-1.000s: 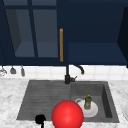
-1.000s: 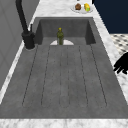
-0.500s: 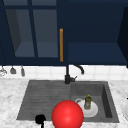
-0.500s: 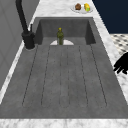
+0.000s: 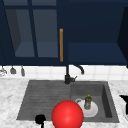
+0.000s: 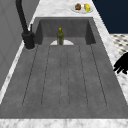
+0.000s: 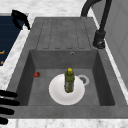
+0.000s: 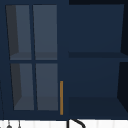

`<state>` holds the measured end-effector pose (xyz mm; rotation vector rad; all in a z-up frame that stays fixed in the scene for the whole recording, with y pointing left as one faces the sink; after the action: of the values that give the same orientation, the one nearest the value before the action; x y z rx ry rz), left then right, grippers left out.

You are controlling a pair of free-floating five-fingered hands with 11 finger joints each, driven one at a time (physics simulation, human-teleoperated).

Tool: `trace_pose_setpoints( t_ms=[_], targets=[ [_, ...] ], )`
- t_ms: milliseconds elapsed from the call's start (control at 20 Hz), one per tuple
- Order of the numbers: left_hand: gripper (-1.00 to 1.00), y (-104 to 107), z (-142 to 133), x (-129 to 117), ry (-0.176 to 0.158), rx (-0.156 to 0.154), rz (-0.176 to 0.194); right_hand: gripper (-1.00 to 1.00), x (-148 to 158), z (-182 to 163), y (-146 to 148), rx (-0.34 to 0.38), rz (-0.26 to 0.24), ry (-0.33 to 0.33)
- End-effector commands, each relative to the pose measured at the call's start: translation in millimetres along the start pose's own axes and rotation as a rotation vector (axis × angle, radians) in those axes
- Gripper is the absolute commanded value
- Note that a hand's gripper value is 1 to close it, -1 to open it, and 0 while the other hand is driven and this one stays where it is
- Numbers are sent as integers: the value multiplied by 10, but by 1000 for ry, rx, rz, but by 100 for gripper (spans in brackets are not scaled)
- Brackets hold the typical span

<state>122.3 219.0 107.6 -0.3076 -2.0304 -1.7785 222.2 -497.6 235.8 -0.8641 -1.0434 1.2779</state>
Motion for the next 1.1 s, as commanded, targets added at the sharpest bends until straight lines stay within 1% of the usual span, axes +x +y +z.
trace_pose_setpoints(
  t_ms=[0,200,350,500,800,1050],
  targets=[
    [0,0,0,0,0,0,0,-100,208,112,118,-38,44,-15],
    [0,0,0,0,0,0,0,-100,331,329,165,-106,27,-29],
    [0,0,0,0,0,0,0,-100,487,471,229,-130,22,-40],
    [0,0,0,0,0,0,0,-100,686,584,338,-141,34,-36],
    [0,0,0,0,0,0,0,-100,1024,684,599,-231,50,-27],
    [0,0,0,0,0,0,0,-100,1323,870,803,-270,42,-28]
  ],
)
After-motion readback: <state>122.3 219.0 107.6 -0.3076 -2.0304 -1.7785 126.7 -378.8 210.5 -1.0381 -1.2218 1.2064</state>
